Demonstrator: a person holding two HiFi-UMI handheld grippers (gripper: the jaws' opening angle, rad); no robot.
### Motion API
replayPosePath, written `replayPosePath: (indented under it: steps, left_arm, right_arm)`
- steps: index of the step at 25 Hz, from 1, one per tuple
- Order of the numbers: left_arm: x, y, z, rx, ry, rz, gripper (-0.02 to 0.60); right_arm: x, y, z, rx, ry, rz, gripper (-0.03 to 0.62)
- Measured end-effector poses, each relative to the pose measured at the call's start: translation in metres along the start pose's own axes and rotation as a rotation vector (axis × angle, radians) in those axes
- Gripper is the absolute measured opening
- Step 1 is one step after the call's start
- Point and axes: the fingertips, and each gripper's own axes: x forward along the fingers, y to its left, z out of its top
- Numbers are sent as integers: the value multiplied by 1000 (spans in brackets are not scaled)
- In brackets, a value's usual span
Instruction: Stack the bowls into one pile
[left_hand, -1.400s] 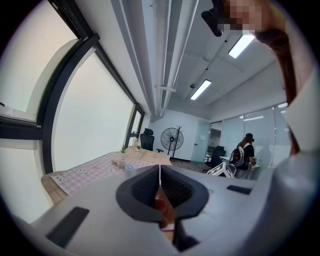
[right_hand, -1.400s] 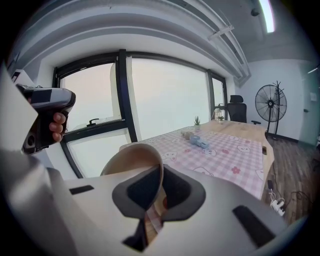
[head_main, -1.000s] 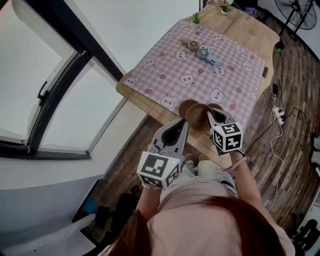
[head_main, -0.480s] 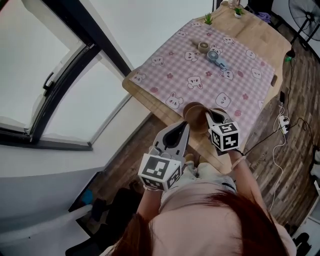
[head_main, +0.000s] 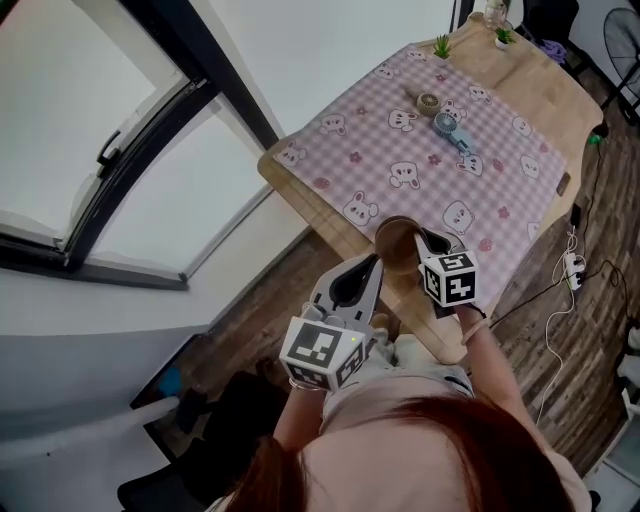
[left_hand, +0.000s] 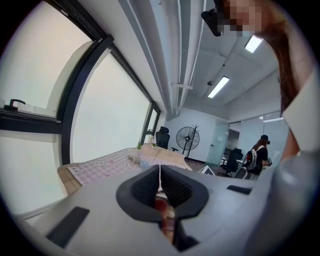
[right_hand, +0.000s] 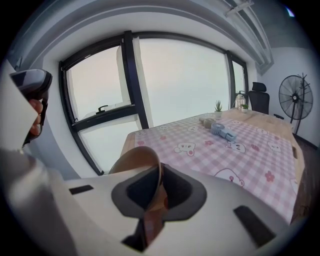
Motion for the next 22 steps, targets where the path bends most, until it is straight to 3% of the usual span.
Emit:
replayPosePath:
  steps: [22]
  left_arm:
    - [-2,-2,-4,-24,1,65,12]
  right_arm:
    - [31,-11,-20,-15,124,0,32]
